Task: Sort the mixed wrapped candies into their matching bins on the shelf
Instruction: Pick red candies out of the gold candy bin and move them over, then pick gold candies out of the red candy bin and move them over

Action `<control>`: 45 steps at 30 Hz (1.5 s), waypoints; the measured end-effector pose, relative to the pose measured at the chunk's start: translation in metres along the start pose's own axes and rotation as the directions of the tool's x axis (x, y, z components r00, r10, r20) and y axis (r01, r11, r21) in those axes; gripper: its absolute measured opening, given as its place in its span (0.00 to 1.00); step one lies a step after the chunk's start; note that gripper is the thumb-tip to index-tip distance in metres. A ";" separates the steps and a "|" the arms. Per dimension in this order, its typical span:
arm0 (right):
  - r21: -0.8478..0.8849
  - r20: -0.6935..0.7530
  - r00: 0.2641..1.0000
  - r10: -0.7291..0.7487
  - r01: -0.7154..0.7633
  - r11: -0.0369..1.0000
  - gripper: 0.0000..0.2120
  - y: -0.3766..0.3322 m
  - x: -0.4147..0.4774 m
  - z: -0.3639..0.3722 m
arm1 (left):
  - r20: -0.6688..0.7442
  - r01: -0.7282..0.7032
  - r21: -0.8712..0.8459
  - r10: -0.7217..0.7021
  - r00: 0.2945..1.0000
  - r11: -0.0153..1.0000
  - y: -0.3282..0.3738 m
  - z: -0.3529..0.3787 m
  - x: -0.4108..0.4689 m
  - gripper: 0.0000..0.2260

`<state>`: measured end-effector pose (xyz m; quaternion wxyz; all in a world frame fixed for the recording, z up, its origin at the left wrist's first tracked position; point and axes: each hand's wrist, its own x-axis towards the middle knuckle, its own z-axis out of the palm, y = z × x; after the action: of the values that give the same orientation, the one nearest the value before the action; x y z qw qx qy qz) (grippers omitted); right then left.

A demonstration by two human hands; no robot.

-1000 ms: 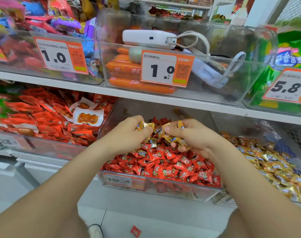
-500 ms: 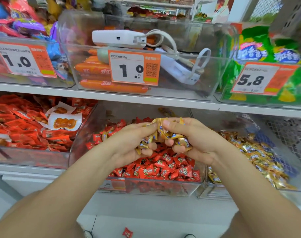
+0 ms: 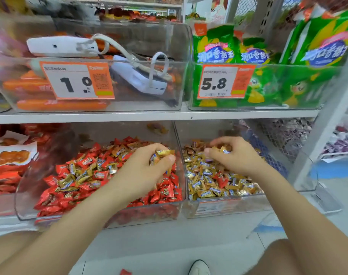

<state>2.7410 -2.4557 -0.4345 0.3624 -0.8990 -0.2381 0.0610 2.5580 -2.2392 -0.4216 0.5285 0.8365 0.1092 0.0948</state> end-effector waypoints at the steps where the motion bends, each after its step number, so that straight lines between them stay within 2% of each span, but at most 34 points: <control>1: -0.017 -0.001 1.000 -0.020 0.020 1.000 0.21 0.009 -0.001 -0.005 | 0.002 -0.060 0.069 0.060 0.998 0.996 0.010 0.009 -0.001 0.06; 3: -0.008 -0.022 0.999 -0.037 0.037 0.999 0.25 0.026 -0.002 -0.016 | -0.003 -0.183 0.210 0.188 0.982 0.960 0.028 0.028 0.002 0.05; 5: -0.018 -0.012 0.998 -0.055 0.055 0.998 0.25 0.043 -0.004 -0.026 | -0.011 -0.260 0.277 0.274 0.962 0.925 0.044 0.049 0.010 0.04; 7: -0.092 -0.024 0.997 -0.073 0.071 0.993 0.22 0.059 -0.004 -0.031 | -0.008 -0.298 0.342 0.320 0.947 0.891 0.052 0.071 0.027 0.04; 9: -0.150 -0.047 0.997 -0.068 0.061 0.987 0.23 0.072 -0.003 -0.034 | 0.004 -0.293 0.419 0.321 0.947 0.859 0.052 0.095 0.049 0.05; 11: -0.219 -0.055 0.995 -0.077 0.063 0.974 0.24 0.082 -0.002 -0.034 | 0.054 -0.226 0.511 0.231 0.971 0.829 0.044 0.114 0.073 0.11; 13: -0.232 -0.060 0.992 -0.114 0.097 0.968 0.14 0.081 -0.004 -0.036 | 0.158 -0.157 0.620 0.073 0.985 0.768 0.036 0.125 0.091 0.25; 14: -0.184 -0.045 0.990 -0.130 0.120 0.976 0.08 0.079 -0.006 -0.036 | 0.196 -0.143 0.666 0.013 0.980 0.732 0.034 0.129 0.098 0.30; 15: -0.131 -0.012 0.990 -0.141 0.138 0.982 0.05 0.075 -0.010 -0.035 | 0.210 -0.141 0.711 -0.016 0.978 0.689 0.033 0.131 0.101 0.32; 17: -0.097 0.101 0.983 -0.153 0.163 0.982 0.06 0.064 -0.017 -0.028 | 0.203 -0.188 0.809 0.035 0.979 0.558 0.032 0.130 0.102 0.24; 19: -0.165 0.196 0.970 -0.147 0.180 0.970 0.10 0.056 -0.019 -0.019 | 0.196 -0.252 0.880 0.175 0.965 0.402 0.035 0.126 0.095 0.12; 20: -0.212 0.224 0.964 -0.141 0.190 0.959 0.13 0.052 -0.019 -0.016 | 0.195 -0.269 0.899 0.235 0.952 0.346 0.035 0.123 0.091 0.09; 22: -0.300 0.267 0.952 -0.149 0.229 0.926 0.12 0.046 -0.017 -0.013 | 0.204 -0.306 0.906 0.332 0.921 0.292 0.035 0.113 0.080 0.07; 24: -0.317 0.271 0.950 -0.153 0.238 0.918 0.06 0.039 -0.017 -0.014 | 0.252 -0.380 0.873 0.385 0.888 0.306 0.032 0.100 0.070 0.08; 26: -0.266 0.205 0.970 -0.127 0.181 0.947 0.05 0.034 -0.016 -0.016 | 0.326 -0.496 0.793 0.442 0.836 0.354 0.026 0.086 0.059 0.08; 28: -0.199 0.110 0.987 -0.118 0.138 0.970 0.11 0.025 -0.016 -0.019 | 0.342 -0.569 0.729 0.518 0.784 0.381 0.020 0.071 0.045 0.08; 31: -0.171 0.077 0.978 -0.193 0.203 0.964 0.17 -0.002 -0.022 -0.011 | 0.279 -0.567 0.722 0.584 0.762 0.395 0.010 0.045 0.022 0.07; 33: -0.180 0.066 0.947 -0.315 0.322 0.930 0.19 -0.029 -0.029 0.002 | 0.229 -0.530 0.747 0.593 0.772 0.401 0.001 0.025 0.009 0.07; 35: -0.146 0.060 0.888 -0.456 0.460 0.876 0.19 -0.058 -0.035 0.020 | 0.160 -0.441 0.792 0.554 0.817 0.422 -0.013 0.002 0.002 0.06; 38: -0.081 0.106 0.818 -0.565 0.573 0.815 0.09 -0.091 -0.036 0.051 | 0.028 -0.262 0.797 0.400 0.916 0.544 -0.040 -0.035 0.000 0.03; 39: -0.099 0.156 0.801 -0.578 0.595 0.798 0.09 -0.098 -0.036 0.059 | -0.018 -0.208 0.766 0.344 0.939 0.608 -0.048 -0.047 0.002 0.01; 41: -0.153 0.286 0.783 -0.552 0.606 0.781 0.14 -0.110 -0.032 0.070 | -0.092 -0.110 0.711 0.248 0.964 0.695 -0.062 -0.068 0.009 0.03; 43: -0.194 0.323 0.803 -0.501 0.574 0.796 0.21 -0.118 -0.023 0.077 | -0.121 -0.056 0.707 0.199 0.973 0.705 -0.072 -0.085 0.020 0.05; 45: -0.263 0.278 0.845 -0.457 0.524 0.810 0.23 -0.124 -0.008 0.083 | -0.115 -0.038 0.726 0.176 0.978 0.687 -0.082 -0.097 0.033 0.07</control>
<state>2.6629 -2.3305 -0.4106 0.1847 -0.8429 -0.5051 0.0149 2.5565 -2.1118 -0.4533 0.1406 0.9696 0.1343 0.1484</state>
